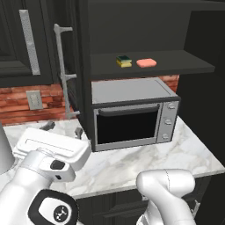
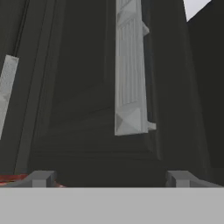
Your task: Pick up the bar soap and sponge from the sink, and place them back in the cabinet, and close the cabinet doors.
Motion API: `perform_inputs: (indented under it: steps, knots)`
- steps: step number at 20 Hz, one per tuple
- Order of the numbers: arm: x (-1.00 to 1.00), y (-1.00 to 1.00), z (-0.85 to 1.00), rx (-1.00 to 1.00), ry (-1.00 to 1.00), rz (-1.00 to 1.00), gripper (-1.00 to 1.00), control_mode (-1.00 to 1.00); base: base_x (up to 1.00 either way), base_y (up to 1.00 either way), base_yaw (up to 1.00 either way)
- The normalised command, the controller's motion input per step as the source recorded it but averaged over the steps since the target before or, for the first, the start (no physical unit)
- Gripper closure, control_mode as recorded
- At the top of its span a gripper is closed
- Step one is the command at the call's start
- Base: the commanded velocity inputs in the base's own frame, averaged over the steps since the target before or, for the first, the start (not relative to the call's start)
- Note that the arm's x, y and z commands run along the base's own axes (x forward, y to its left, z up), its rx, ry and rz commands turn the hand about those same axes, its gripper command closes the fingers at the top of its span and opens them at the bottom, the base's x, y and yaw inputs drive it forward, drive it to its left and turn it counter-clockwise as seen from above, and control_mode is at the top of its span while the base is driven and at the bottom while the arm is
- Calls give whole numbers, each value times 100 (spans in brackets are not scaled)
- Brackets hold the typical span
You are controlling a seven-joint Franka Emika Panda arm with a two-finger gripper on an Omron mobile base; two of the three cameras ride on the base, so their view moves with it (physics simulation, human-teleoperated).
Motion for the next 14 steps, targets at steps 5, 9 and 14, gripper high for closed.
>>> perform_inputs:
  steps: [5,9,14]
  knots:
    - [19,-41,0,1,0,-1,-100,-100,0,0,0]
    - [21,-40,0,0,0,0,-100,-100,0,0,0]
    - [18,-41,0,0,0,0,-100,-100,0,0,0]
